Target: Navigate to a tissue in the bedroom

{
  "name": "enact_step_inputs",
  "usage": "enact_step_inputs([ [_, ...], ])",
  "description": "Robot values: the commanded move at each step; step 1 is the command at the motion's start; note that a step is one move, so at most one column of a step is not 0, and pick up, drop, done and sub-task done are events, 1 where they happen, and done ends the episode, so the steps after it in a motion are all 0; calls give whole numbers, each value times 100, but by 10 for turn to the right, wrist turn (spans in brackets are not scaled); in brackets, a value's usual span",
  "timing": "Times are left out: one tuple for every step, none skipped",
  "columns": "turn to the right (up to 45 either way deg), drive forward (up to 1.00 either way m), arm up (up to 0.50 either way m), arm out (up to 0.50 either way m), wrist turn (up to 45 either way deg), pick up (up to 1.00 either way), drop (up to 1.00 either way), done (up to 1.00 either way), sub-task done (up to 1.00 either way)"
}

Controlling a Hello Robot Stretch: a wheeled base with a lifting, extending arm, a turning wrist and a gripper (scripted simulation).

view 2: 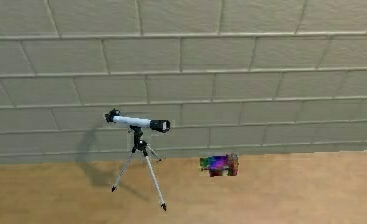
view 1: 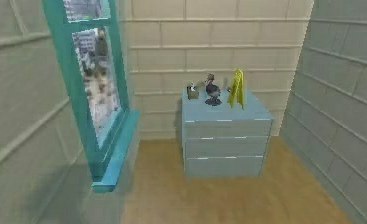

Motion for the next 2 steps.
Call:
enact_step_inputs([
  [210, 0, 0, 0, 0, 0, 0, 0, 0],
  [0, 100, 0, 0, 0, 0, 0, 0, 0],
])
